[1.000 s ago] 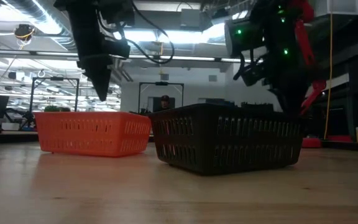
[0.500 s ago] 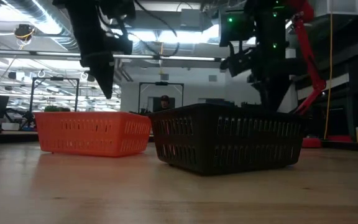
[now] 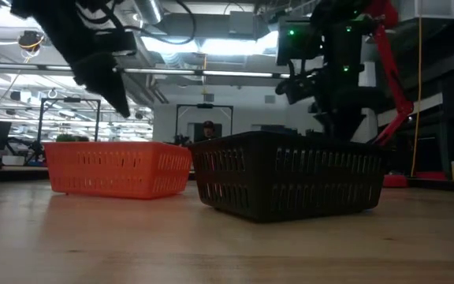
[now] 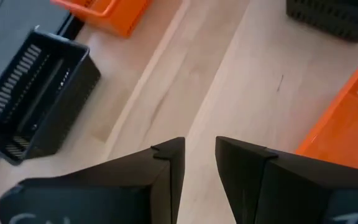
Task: Stack baskets by color
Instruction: Stack the left blue basket on top of the top blue basket
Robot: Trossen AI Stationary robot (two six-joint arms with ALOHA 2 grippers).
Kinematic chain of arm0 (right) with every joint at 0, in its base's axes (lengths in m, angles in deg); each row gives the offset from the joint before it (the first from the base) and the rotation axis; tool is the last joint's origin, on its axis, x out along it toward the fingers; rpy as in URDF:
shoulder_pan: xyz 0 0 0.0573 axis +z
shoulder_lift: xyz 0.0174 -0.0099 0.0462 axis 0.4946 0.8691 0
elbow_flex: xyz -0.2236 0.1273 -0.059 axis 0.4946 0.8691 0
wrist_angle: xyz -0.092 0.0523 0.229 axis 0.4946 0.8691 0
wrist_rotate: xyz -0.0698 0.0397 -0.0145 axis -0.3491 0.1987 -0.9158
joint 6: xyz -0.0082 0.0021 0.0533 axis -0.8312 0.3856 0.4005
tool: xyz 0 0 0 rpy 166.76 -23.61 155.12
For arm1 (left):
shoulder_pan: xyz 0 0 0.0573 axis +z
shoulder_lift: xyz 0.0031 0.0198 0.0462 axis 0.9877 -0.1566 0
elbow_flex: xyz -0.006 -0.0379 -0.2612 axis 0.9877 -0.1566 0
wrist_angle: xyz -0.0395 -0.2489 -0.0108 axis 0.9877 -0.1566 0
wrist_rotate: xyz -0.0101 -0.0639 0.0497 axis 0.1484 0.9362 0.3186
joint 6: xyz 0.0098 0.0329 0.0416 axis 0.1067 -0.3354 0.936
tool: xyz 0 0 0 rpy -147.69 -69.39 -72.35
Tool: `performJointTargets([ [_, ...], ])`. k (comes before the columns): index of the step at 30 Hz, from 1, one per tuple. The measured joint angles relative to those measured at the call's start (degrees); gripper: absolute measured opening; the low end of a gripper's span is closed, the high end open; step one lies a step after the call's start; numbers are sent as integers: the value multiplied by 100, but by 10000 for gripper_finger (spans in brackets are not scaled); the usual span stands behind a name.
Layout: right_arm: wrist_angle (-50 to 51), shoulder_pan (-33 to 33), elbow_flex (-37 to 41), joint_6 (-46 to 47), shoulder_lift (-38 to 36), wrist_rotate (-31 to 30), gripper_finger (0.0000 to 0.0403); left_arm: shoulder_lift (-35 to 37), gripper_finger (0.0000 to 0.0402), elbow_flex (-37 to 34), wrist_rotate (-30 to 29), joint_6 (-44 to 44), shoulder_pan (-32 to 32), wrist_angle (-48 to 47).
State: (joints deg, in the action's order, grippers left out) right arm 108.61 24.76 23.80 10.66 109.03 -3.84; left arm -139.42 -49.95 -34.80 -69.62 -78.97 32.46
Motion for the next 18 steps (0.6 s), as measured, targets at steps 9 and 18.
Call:
performJointTargets([
  [9, -147, -143, 0, -112, 219, 34, 108, 266, 82, -1089, 9, 51, 1, 1812],
  [18, -143, -252, 0, 64, 300, 37, 108, 266, 82, -1580, 76, 284, 2, 3188],
])
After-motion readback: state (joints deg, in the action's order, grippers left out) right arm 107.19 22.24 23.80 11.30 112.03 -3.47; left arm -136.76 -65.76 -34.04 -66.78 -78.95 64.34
